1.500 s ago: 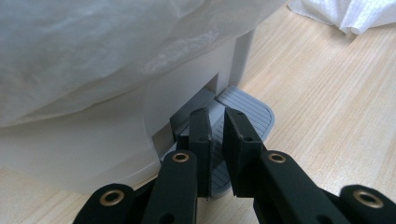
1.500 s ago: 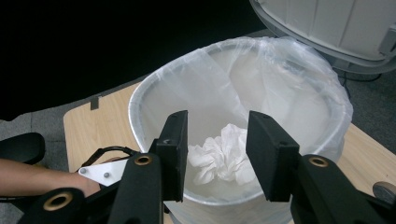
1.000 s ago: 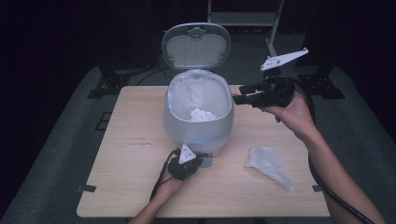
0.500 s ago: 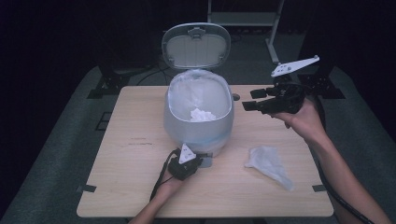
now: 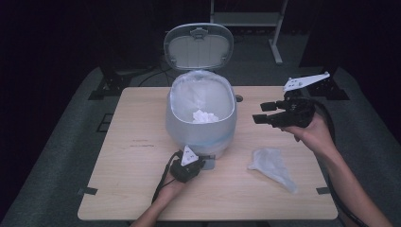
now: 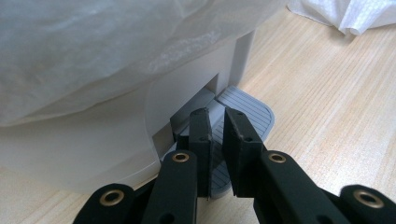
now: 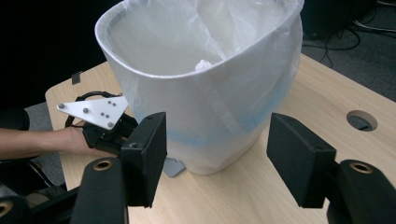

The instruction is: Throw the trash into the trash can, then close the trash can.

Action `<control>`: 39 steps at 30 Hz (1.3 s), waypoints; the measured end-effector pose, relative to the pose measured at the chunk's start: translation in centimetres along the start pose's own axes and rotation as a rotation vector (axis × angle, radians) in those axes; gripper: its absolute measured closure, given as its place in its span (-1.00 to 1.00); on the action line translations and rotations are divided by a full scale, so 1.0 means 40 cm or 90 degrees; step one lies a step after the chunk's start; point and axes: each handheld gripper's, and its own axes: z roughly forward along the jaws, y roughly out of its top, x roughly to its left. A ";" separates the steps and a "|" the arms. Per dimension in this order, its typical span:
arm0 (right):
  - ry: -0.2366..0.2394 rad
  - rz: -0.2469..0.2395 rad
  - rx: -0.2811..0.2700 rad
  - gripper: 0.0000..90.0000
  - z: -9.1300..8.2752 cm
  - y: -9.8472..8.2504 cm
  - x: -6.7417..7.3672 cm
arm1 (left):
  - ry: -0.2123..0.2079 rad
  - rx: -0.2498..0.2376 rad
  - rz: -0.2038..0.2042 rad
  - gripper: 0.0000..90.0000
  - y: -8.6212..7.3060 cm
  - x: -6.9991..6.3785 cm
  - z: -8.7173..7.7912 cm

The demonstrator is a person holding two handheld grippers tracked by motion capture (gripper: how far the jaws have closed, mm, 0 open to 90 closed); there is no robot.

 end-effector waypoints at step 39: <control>-0.012 0.036 0.030 -0.18 0.022 -0.161 -0.048 | 0.000 -0.001 -0.002 0.82 0.000 -0.001 0.000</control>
